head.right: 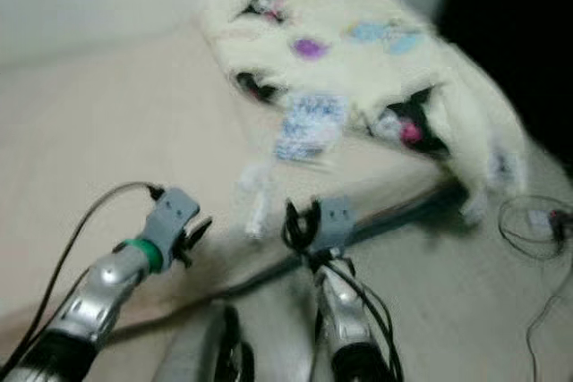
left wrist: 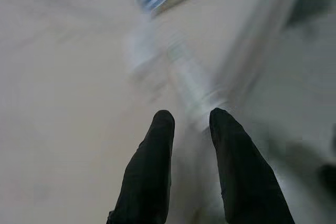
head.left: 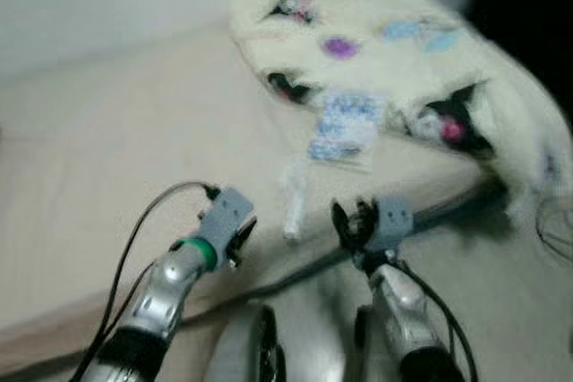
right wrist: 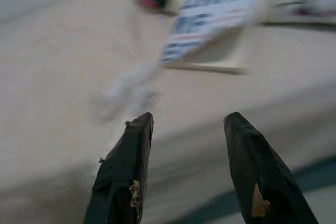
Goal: Clean up the room
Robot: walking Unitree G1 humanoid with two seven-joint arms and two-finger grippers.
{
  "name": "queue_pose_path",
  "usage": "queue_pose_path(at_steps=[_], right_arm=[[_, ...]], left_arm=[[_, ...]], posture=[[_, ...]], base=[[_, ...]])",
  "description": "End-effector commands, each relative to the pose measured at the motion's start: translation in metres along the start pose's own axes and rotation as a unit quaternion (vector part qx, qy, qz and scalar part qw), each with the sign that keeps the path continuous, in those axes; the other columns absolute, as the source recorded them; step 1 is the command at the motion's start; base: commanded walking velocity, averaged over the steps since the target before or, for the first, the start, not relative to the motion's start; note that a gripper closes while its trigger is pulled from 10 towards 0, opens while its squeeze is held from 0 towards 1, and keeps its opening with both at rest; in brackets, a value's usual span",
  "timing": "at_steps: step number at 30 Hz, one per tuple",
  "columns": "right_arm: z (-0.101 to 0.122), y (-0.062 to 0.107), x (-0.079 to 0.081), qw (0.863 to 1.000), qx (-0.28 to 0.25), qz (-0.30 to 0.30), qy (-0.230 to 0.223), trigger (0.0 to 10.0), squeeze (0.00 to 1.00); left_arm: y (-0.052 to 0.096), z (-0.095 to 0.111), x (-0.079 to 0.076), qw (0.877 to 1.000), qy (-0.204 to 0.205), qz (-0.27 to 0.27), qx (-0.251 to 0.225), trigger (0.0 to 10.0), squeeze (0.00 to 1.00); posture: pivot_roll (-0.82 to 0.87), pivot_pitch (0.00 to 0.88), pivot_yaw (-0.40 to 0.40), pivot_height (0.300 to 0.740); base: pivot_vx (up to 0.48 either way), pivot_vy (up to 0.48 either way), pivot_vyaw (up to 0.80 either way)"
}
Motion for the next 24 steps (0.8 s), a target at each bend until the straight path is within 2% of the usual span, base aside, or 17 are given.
queue_pose_path(at_steps=[1, 9, 17, 18, 19, 21, 24], right_arm=[[0.0, -0.003, 0.008, 1.0, 0.001, 0.01, -0.005, 10.0, 0.0], [0.005, -0.005, 0.011, 1.0, -0.005, 0.024, -0.011, 10.0, 0.0], [0.009, -0.006, 0.018, 0.999, -0.008, 0.051, 0.017, 10.0, 0.0], [0.014, -0.009, 0.019, 0.998, -0.014, 0.053, 0.017, 10.0, 0.0], [0.014, -0.009, 0.019, 0.998, -0.014, 0.053, 0.017, 10.0, 0.0], [0.022, -0.015, 0.015, 0.999, -0.022, 0.044, 0.021, 10.0, 0.0], [0.025, -0.019, 0.009, 0.999, -0.023, 0.033, 0.023, 10.0, 0.0]], left_arm=[[0.004, -0.011, 0.007, 1.0, -0.004, 0.008, 0.021, 10.0, 0.0], [0.003, -0.01, 0.009, 1.0, 0.007, 0.018, 0.024, 10.0, 0.0], [0.002, -0.01, 0.018, 0.999, 0.008, 0.045, 0.029, 10.0, 0.0], [0.003, -0.009, 0.027, 0.997, 0.012, 0.072, 0.032, 10.0, 0.0], [0.003, -0.009, 0.027, 0.997, 0.012, 0.072, 0.032, 10.0, 0.0], [0.004, -0.007, 0.045, 0.99, 0.043, 0.129, 0.038, 10.0, 0.0], [0.005, -0.004, 0.053, 0.986, 0.05, 0.155, 0.039, 10.0, 0.0]], posture=[[-0.02, 0.111, 0.162, 0.617], [-0.02, 0.109, 0.156, 0.617], [-0.02, 0.114, 0.152, 0.617], [-0.01, 0.119, 0.15, 0.617], [-0.01, 0.119, 0.15, 0.617], [0.0, 0.133, 0.142, 0.617], [0.01, 0.155, 0.137, 0.617]], base=[[0.0, 0.0, 0.0], [0.0, 0.0, 0.0], [0.0, 0.0, 0.0], [0.0, 0.0, 0.0], [0.0, 0.0, 0.0], [0.0, 0.0, 0.0], [0.0, 0.0, 0.0]])
Point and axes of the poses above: a point about 5 cm out from each wrist's last joint towards the gripper, its own y axis pointing back from the gripper into the wrist, its own z axis along the axis of the wrist's last joint, x = y × z, the point moved 5 cm from there along -y, pointing out of the wrist towards the gripper, and after that the axes turned 14 degrees about -y, right-handed, at the moved point
